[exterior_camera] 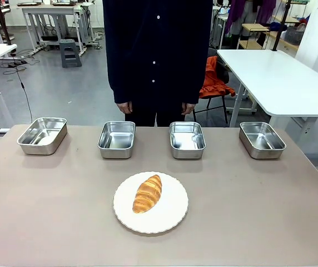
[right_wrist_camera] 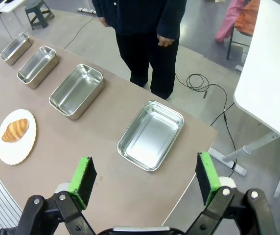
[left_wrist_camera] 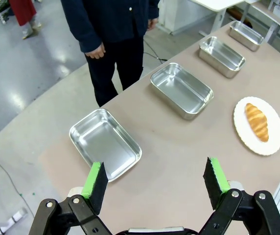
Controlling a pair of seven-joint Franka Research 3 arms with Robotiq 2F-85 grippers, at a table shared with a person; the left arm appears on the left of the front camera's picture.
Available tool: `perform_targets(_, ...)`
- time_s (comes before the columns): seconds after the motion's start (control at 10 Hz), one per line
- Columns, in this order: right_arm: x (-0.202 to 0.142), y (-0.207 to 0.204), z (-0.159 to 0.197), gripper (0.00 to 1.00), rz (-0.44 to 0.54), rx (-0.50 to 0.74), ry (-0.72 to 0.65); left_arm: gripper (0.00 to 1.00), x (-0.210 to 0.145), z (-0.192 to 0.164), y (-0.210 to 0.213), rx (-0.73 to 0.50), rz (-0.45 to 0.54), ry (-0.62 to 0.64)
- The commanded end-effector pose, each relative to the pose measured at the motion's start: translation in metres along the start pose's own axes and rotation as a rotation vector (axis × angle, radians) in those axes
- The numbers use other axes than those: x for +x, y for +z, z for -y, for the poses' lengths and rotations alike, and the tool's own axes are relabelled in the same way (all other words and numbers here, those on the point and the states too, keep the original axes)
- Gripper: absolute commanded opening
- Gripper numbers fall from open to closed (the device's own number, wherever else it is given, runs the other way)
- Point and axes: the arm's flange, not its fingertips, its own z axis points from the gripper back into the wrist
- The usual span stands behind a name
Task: Place the bread in the container.
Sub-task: Place the Butter Roll into the Airtight Container indicated by the human.
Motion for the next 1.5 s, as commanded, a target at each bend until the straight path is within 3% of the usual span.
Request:
perform_targets(0.0,-0.001,-0.0006,-0.0001,1.0,0.017,0.013,-0.002,1.0,0.0001,0.0006,0.001,0.002,0.003,-0.003)
perform_targets(1.4,-0.001,-0.0006,-0.0001,1.0,0.017,0.013,-0.002,1.0,0.0001,0.0006,0.001,0.002,0.003,-0.003)
